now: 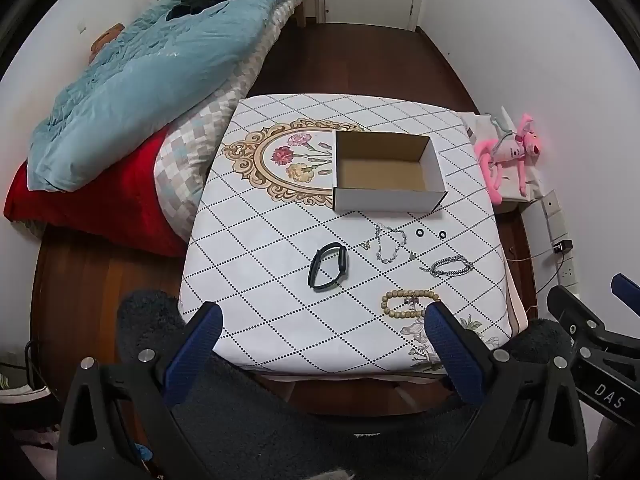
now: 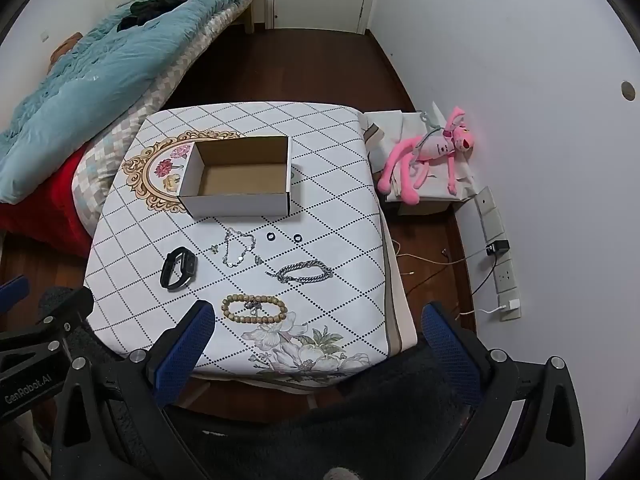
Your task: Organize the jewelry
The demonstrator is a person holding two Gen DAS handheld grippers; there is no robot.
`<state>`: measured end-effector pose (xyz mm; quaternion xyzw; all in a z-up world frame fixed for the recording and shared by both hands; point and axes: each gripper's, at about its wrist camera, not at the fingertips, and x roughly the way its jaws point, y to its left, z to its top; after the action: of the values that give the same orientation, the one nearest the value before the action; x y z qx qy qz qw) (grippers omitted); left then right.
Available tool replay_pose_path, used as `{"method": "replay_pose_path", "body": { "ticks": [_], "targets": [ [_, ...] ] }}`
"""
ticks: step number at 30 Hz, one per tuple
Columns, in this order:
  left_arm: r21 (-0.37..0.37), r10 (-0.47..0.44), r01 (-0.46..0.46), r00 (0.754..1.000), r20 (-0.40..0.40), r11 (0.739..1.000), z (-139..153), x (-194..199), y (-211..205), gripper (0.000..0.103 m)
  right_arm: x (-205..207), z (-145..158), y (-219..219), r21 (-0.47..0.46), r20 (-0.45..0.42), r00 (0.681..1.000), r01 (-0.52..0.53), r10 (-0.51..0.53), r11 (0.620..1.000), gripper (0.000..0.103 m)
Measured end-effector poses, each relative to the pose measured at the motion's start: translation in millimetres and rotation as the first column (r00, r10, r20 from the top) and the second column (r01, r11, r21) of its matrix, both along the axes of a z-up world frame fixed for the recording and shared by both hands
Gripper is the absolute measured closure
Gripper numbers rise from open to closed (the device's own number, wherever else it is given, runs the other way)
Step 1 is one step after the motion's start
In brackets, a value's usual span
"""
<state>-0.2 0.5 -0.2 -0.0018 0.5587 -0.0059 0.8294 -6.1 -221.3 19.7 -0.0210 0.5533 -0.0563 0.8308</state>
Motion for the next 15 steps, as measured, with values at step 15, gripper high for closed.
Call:
{"method": "replay_pose_path", "body": {
  "ticks": [15],
  "targets": [
    [0.007, -0.001, 0.001, 1.000, 0.015, 1.000, 8.4, -0.9, 2.0, 0.000, -4.9, 6.0, 0.1, -0.002, 0.004, 1.000, 0.004, -0.004, 1.000, 0.000]
  ]
}}
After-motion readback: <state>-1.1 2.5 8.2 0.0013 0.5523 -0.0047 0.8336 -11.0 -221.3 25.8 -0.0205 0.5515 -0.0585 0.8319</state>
